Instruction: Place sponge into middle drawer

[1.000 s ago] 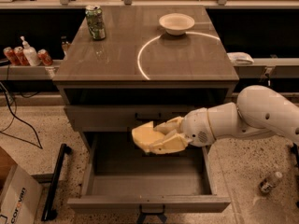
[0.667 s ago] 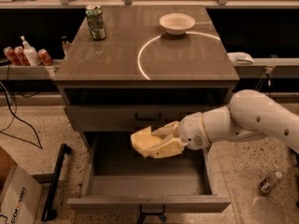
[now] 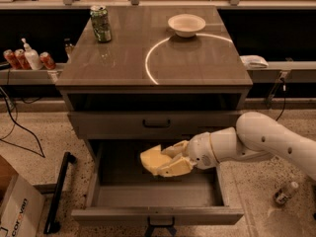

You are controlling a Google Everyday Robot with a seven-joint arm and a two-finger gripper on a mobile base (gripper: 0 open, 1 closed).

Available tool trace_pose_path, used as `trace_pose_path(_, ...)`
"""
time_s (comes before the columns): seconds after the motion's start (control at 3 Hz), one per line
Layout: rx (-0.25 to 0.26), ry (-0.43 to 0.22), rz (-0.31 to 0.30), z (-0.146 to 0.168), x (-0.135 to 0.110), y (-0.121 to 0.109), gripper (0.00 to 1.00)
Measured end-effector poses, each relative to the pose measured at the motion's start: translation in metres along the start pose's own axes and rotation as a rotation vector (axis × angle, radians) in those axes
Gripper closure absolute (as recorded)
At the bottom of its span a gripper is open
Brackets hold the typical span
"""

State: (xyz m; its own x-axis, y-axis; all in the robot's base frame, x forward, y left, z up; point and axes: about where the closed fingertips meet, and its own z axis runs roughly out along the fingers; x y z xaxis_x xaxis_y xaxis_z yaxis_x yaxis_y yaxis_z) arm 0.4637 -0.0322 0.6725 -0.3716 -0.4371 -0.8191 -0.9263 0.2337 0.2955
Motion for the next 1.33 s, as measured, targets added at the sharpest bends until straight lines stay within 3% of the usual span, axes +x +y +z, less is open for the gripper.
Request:
trace_pose_path(0.67, -0.022, -0.072, 0.046, 0.036, 0.056, -0.041, 1.00)
trace_pose_path(1.33, 0.007, -0.151, 0.149, 0.047, 0.115, -0.083, 1.00)
